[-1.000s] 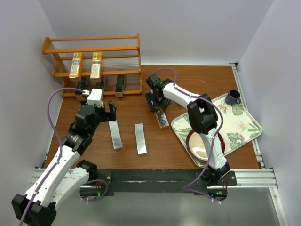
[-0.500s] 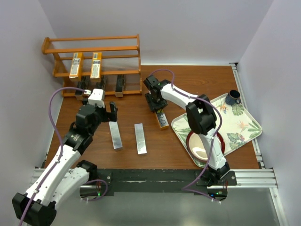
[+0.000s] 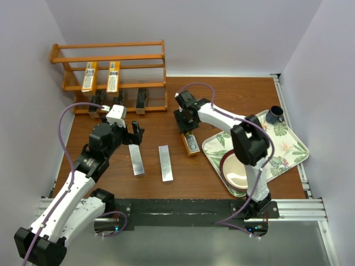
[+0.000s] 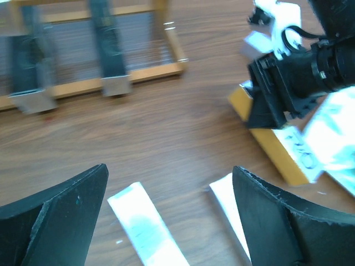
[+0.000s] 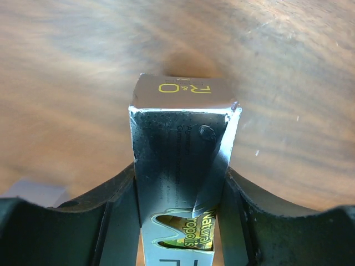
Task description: Place and organize the toothpastes onto the shelf
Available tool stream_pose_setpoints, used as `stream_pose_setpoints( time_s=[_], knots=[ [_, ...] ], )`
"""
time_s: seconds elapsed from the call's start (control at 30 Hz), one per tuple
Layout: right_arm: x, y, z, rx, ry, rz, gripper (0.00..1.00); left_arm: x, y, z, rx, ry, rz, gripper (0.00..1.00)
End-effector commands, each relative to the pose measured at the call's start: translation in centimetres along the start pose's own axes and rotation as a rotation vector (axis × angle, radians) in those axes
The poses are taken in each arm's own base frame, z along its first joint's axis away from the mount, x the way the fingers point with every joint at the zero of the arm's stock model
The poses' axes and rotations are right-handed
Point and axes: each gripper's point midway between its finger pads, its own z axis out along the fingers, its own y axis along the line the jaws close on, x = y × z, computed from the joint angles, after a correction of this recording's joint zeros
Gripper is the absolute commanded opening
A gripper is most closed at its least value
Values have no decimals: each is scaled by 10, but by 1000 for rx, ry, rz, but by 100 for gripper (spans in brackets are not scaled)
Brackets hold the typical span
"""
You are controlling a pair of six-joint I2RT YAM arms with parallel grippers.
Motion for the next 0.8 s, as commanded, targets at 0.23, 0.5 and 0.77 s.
stream_pose_setpoints(
  time_s=[0.23,0.5,0.77],
  knots=[
    [-86,14,-164,-614,-587,385,35,-42,-81,-15,437,-199,-261,100],
    [-85,-5,-245,-794,-829,541,35,-48,-139,-20,631,-248,-363,100],
    [-74,-10,-300,-891,-946,619,36,-52,-160,-31,743,-298,-626,100]
  ],
)
